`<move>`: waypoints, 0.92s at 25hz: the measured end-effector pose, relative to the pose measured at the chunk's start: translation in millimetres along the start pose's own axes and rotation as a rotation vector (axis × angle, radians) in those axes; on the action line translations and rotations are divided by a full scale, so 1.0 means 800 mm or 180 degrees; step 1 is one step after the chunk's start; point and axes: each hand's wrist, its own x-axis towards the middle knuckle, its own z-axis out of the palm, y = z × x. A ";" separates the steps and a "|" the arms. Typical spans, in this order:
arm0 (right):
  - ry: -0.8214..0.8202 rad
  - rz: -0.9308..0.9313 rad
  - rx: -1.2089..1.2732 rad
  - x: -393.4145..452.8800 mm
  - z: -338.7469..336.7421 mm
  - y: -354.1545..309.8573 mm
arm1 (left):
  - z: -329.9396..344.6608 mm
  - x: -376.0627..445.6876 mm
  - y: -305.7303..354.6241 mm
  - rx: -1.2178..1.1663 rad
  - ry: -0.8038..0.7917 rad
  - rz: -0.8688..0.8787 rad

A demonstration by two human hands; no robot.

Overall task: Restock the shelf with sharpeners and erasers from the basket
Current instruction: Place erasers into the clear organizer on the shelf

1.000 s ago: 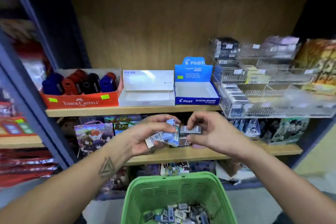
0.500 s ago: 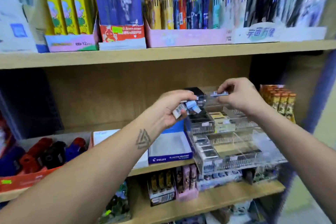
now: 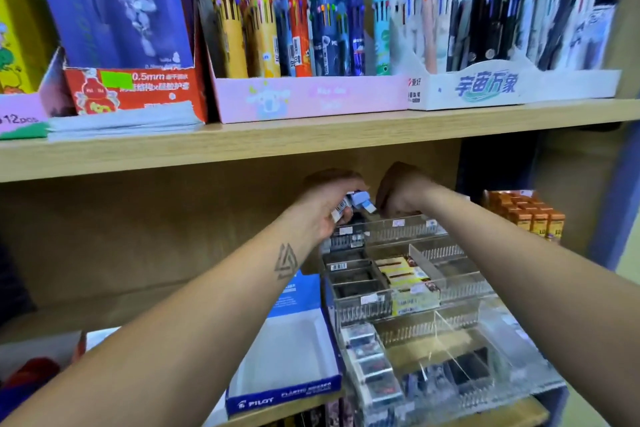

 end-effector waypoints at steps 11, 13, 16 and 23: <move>-0.0028 0.0212 -0.0194 0.015 0.031 -0.013 | -0.020 -0.019 -0.020 -0.0575 -0.0153 0.0174; 0.0147 0.0243 -0.0048 0.002 0.017 -0.019 | -0.026 -0.035 -0.022 -0.0671 -0.0257 0.0148; 0.0685 0.0068 0.1188 -0.042 -0.007 -0.033 | -0.036 -0.053 -0.030 -0.0798 -0.0299 0.0098; -0.0809 -0.0624 0.3999 -0.186 -0.002 -0.044 | -0.045 -0.088 -0.058 -0.0865 -0.0084 -0.0010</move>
